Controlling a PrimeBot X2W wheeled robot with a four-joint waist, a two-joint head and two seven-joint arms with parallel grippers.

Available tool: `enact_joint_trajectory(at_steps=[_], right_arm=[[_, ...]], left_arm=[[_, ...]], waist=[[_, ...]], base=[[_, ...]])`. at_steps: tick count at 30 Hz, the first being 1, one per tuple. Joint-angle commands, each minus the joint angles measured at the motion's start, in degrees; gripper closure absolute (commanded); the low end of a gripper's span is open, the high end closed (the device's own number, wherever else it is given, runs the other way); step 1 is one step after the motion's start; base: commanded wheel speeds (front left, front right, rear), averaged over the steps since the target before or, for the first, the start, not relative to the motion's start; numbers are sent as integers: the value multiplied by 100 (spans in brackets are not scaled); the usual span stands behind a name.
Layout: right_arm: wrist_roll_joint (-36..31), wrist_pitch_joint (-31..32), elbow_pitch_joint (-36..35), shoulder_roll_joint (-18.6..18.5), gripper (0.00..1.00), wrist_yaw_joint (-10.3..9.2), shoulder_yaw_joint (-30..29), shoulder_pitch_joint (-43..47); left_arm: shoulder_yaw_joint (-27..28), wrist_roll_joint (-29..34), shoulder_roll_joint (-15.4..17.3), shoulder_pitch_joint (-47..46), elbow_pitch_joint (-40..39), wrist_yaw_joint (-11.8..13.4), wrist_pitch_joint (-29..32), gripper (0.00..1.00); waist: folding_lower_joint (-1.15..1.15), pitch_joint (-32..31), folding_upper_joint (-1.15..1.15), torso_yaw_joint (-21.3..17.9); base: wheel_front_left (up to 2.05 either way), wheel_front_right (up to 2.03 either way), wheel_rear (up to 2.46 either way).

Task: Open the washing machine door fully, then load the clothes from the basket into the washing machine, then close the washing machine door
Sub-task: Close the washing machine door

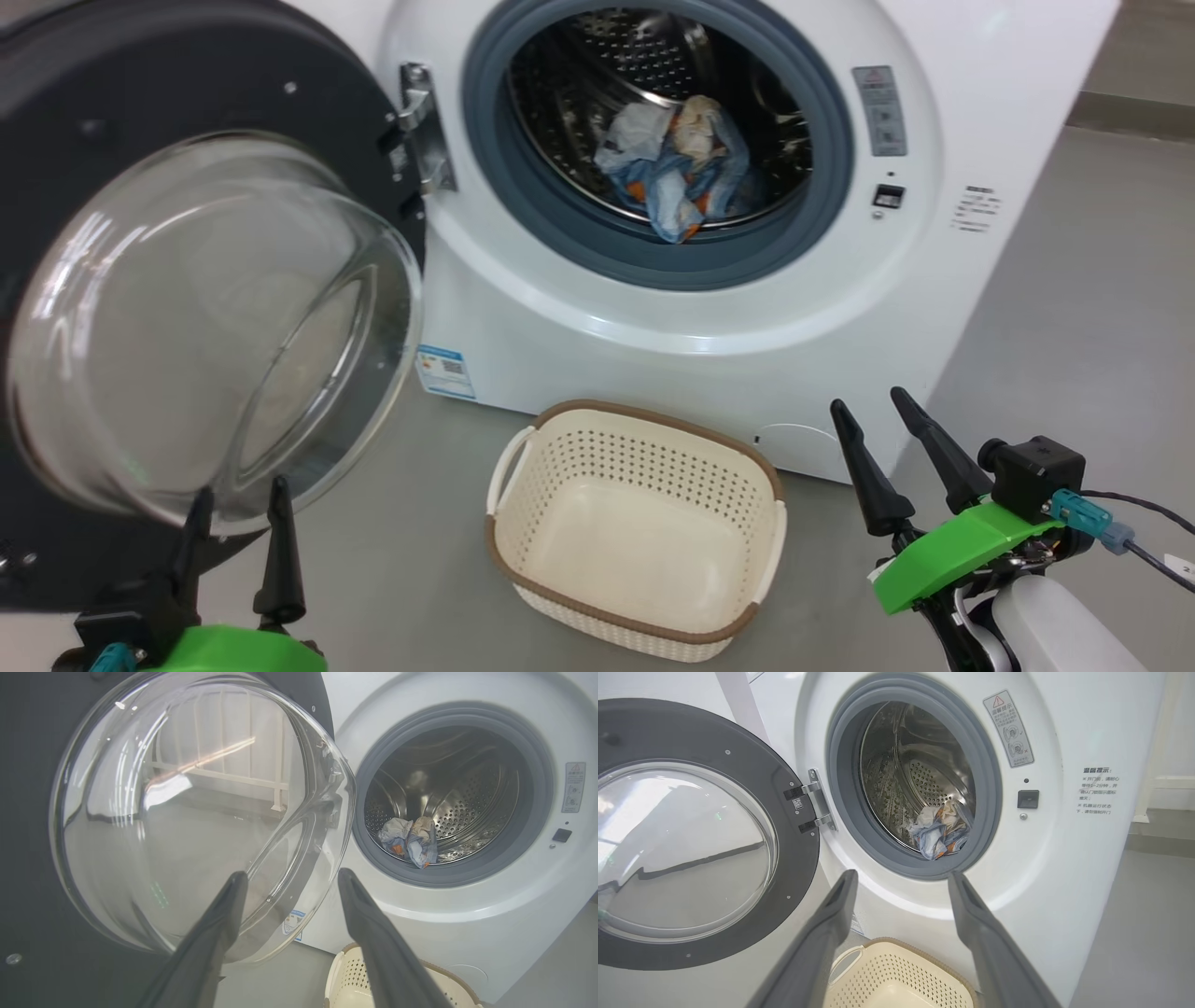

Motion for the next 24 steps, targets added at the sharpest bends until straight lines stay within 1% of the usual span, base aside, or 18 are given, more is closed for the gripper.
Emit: enact_joint_trajectory(at_steps=[1, 10, 24], right_arm=[[56, -46, -106, -42, 0, 26, 88, 16], [69, -46, -78, -10, 0, 26, 100, 15], [79, -46, -68, 8, 0, 26, 110, -23]], left_arm=[[165, 48, 101, -67, -190, 64, 13, 0], [143, 34, 121, -25, -270, 136, 46, 0], [154, -23, 170, -45, -264, 183, 27, 0]], waist=[[0, -15, 0, 285], [0, -71, 0, 608], [0, -46, 0, 695]], base=[[0, 0, 0], [0, 0, 0], [0, 0, 0]])
